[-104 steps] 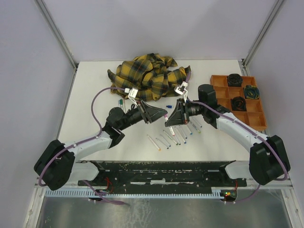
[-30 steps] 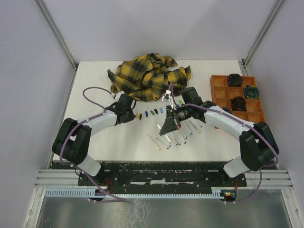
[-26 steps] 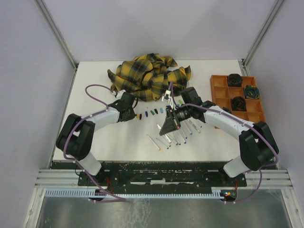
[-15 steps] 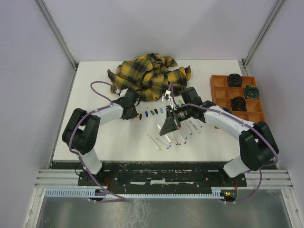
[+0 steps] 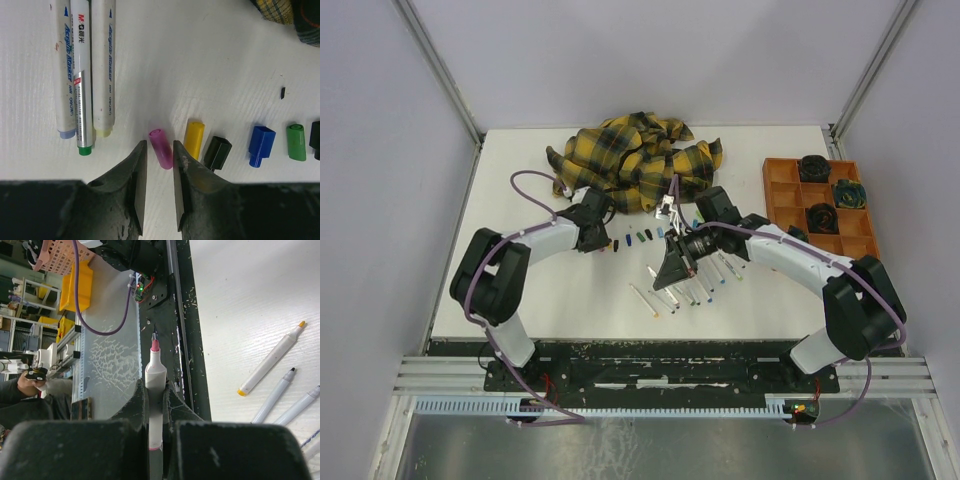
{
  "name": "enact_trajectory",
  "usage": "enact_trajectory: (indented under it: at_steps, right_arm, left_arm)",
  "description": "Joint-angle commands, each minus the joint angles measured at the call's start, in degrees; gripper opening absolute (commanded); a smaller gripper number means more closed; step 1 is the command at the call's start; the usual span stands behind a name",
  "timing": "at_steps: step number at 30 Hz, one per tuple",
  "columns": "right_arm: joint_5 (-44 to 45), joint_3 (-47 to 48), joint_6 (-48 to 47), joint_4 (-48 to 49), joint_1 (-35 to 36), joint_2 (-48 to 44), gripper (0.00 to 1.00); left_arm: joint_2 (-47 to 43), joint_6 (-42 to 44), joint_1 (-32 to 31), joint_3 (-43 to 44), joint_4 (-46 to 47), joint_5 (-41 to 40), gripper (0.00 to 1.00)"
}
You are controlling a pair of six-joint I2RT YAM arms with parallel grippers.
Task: Open the pen caps
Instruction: Place the pen cap at the center of the board, then place the pen at the center of the board.
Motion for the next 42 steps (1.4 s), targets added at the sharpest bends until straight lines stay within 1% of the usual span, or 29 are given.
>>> enact_trajectory:
  at_steps: [1,4,8,13,20,24,26,28,31,33,36,42]
  right_arm:
    - [2.12,2.85,-3.36,-1.45,1.30,0.10,0.00]
    - [5.36,3.04,-5.72,-3.40,2.80,-0.37,0.00]
    - [10.49,2.34,-6.47,-3.05,5.58,-0.84,0.00]
    - [20.45,0.64,-2.41,0.88,9.54,-0.39,0.00]
    - [35.55,2.66,5.05,1.16,15.76,0.22,0.00]
    - [42.47,5.40,7.78,-1.26,19.38,2.54,0.00]
    - [43.25,8.45,9.18,-3.48,20.32,5.45,0.00]
    - [45.27,12.51,11.36,-6.86,20.93,10.02,0.00]
    - [48.06,18.52,15.51,-11.74,21.81,16.53,0.00]
    - [49.22,21.07,17.48,-13.08,22.56,19.82,0.00]
    - [52.93,24.04,19.24,-14.46,24.33,23.14,0.00]
    - [62.24,28.04,21.92,-19.13,26.62,27.82,0.01]
  left_arm:
    - [-4.85,2.14,-0.18,0.86,-0.11,-1.58,0.33]
    - [-9.09,2.03,-0.38,-0.37,-0.46,-1.64,0.33]
    - [-18.55,1.19,-0.37,-4.13,-0.38,-3.05,0.33]
    - [-33.68,0.50,-0.45,-12.96,3.26,-4.60,0.33]
    - [-56.73,-0.49,-0.46,-27.85,8.22,-7.34,0.33]
    - [-68.02,-0.96,-0.40,-34.25,8.91,-6.98,0.50]
    - [-72.28,0.00,-0.44,-35.92,8.67,-5.42,0.55]
    - [-75.01,0.30,-0.44,-36.53,7.28,-4.24,0.58]
    - [-76.56,0.35,-0.40,-36.28,3.31,-3.89,0.58]
    - [-76.62,-0.19,-0.40,-35.97,1.77,-3.42,0.58]
    - [-76.63,-0.72,-0.48,-36.18,1.93,-1.46,0.58]
    - [-77.83,-1.13,-0.45,-36.84,1.89,-1.43,0.58]
